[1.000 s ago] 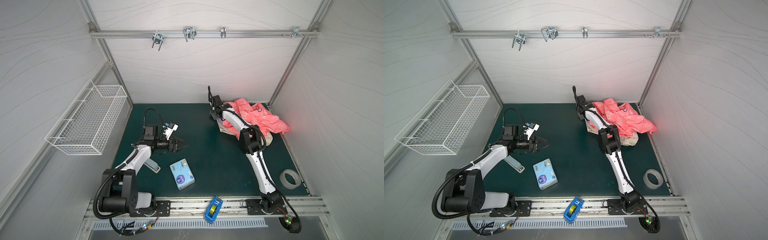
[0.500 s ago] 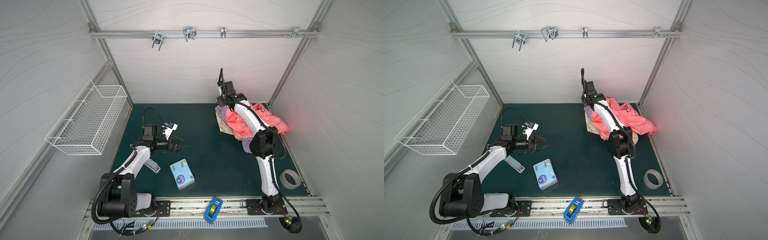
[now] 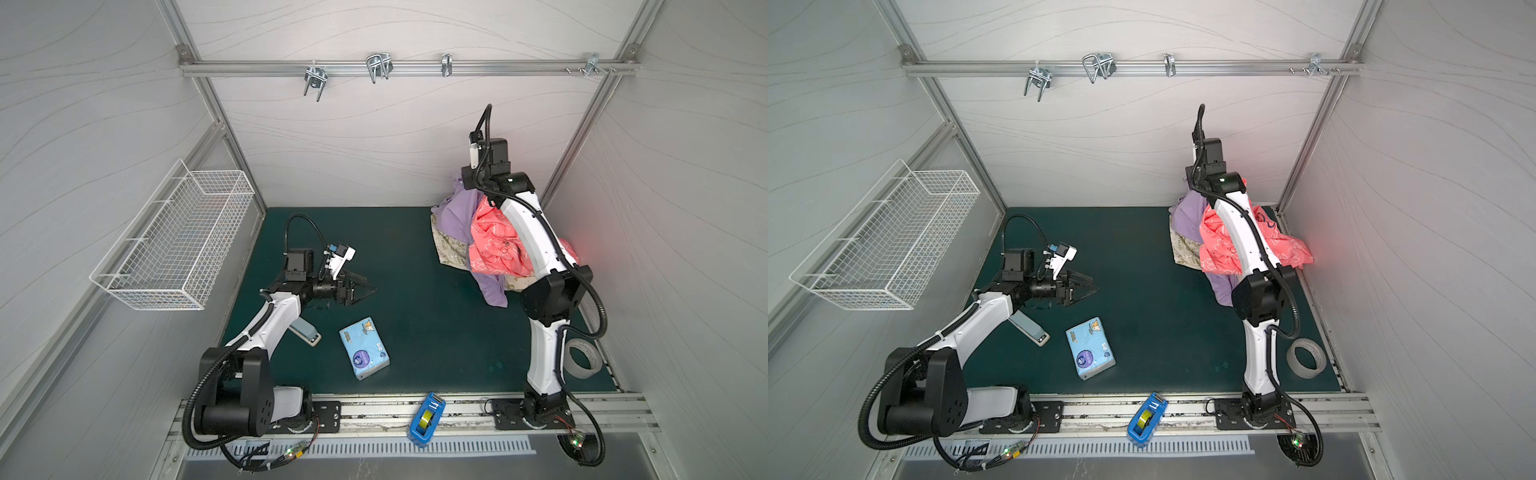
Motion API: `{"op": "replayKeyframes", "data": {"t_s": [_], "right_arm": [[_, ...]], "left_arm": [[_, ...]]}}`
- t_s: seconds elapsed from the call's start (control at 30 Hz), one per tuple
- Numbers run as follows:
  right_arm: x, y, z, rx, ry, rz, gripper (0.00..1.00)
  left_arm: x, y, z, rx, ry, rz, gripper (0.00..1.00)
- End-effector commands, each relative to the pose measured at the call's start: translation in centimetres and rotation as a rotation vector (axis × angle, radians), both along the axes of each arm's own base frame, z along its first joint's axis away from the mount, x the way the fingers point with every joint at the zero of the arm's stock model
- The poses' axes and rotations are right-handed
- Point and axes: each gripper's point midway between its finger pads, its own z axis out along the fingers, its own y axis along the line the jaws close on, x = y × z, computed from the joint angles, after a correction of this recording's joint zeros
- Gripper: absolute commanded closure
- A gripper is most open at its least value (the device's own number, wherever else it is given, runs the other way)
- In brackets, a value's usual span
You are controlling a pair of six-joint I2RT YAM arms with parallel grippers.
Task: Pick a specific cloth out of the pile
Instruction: 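Lift the lavender cloth high out of the pile with the right gripper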
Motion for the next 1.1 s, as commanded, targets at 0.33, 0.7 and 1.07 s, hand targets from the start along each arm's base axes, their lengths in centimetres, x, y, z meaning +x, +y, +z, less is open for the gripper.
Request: {"op": "replayKeyframes", "data": {"t_s": [0.33,0.7,1.07], "right_arm": [[-4.1,0.1,13.6,0.334,-0.268,0.170,1.00],[-11.1,3.4,22.7,0.597,-0.409,0.462,1.00],[-16.5,6.3,28.9,0.791,-0.495,0.765,1.00]], "left_arm": [[-0.2,-0.2,2.0,-0.016,-0.090,-0.018,0.09],[-0.6,-0.2,2.1,-0.011,-0.106,-0.012,0.09],[-0.9,-0.1,2.5,-0.004,-0.129,-0.005,0.09]]}}
